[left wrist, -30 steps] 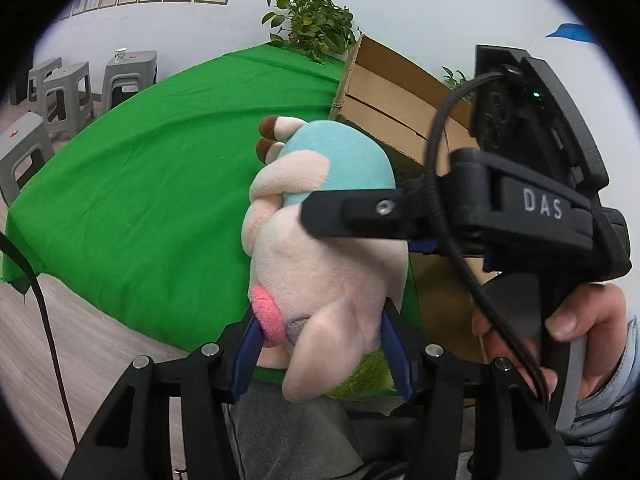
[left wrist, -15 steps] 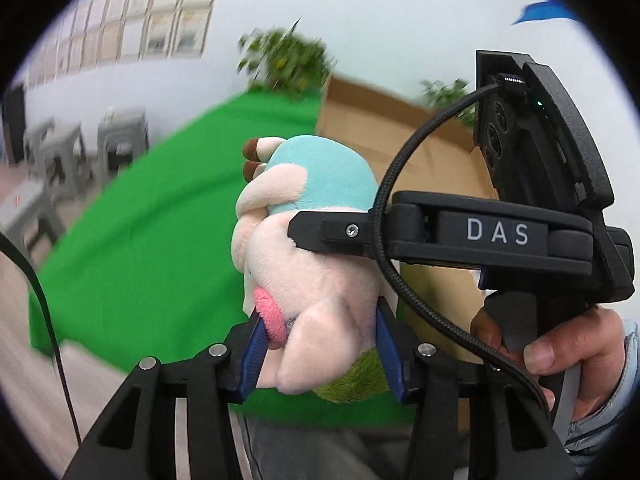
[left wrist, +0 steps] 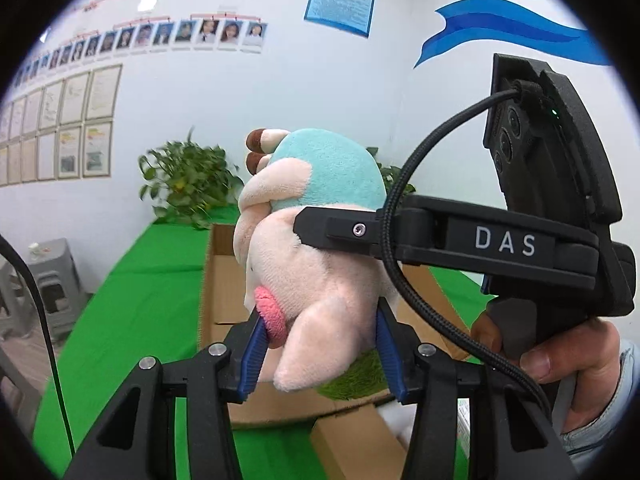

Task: Organize objects
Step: 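Carry the plush toy into the open cardboard box and release it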

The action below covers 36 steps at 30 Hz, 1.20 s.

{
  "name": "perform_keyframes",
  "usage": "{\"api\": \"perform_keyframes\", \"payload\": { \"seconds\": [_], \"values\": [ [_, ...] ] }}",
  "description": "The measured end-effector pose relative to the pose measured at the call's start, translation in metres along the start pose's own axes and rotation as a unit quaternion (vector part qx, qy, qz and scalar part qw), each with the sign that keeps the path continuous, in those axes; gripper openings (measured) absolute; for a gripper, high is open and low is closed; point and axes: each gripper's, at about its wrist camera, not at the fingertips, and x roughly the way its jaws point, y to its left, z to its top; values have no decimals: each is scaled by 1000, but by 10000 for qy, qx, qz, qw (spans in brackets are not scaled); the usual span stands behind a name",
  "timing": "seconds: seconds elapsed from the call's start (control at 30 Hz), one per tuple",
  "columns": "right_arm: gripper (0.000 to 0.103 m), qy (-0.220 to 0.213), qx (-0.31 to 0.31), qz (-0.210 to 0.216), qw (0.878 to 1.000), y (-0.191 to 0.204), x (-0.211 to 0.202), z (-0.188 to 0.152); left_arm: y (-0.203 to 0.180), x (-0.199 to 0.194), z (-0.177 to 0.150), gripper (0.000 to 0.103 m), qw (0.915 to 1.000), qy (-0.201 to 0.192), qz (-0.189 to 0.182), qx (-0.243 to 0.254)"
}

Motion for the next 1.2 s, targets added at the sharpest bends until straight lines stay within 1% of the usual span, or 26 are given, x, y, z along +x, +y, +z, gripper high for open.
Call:
{"api": "perform_keyframes", "payload": {
  "seconds": [0.1,0.17,0.2,0.23,0.27,0.3,0.33,0.43,0.5,0.57,0.63,0.67,0.77,0.9,0.93,0.97,1.03,1.13,1.2],
  "values": [
    [66,111,84,-105,9998,-27,5,8,10,19,-8,49,9997,186,-85,-134],
    [66,270,133,-148,9994,-40,24,14,21,30,-14,49,9990,330,-108,-278],
    [66,358,155,-157,9991,-47,41,13,27,37,-16,49,9985,409,-103,-346],
    [66,452,180,-156,9987,-63,47,23,33,46,-20,48,9976,512,-107,-445],
    [66,595,215,-149,9979,-65,83,17,42,55,-27,48,9958,659,-133,-616],
    [66,665,241,-149,9974,-63,97,4,43,59,-28,48,9947,738,-149,-700],
    [65,777,291,-156,9964,-68,110,-1,51,69,-35,48,9922,899,-162,-843],
    [65,1089,409,-206,9930,-90,155,-19,66,89,-53,49,9858,1270,-136,-1094],
    [64,1279,437,-234,9905,-103,182,-31,69,99,-61,49,9822,1467,-64,-1169],
    [64,1463,539,-220,9875,-126,215,-56,76,106,-67,52,9780,1661,45,-1264],
    [64,1562,594,-226,9857,-131,232,-77,77,107,-72,53,9757,1774,160,-1274],
    [64,1613,634,-233,9846,-131,238,-88,76,105,-73,53,9754,1795,203,-1264],
    [64,1716,660,-305,9825,-129,251,-101,74,97,-77,50,9745,1872,393,-1170],
    [65,1751,555,-416,9821,-120,260,-104,70,73,-82,50,9759,1777,610,-1111],
    [67,1791,532,-462,9813,-118,268,-103,71,67,-84,50,9758,1757,656,-1129],
    [72,1839,527,-508,9802,-113,271,-101,72,62,-85,50,9758,1721,697,-1153],
    [76,1946,547,-553,9778,-105,273,-98,79,60,-84,50,9758,1691,725,-1185],
    [86,1911,493,-372,9796,-96,275,-100,80,51,-85,50,9765,1640,813,-1135],
    [87,1881,676,-288,9794,-94,267,-97,80,47,-85,50,9761,1629,842,-1167]
  ]
}}
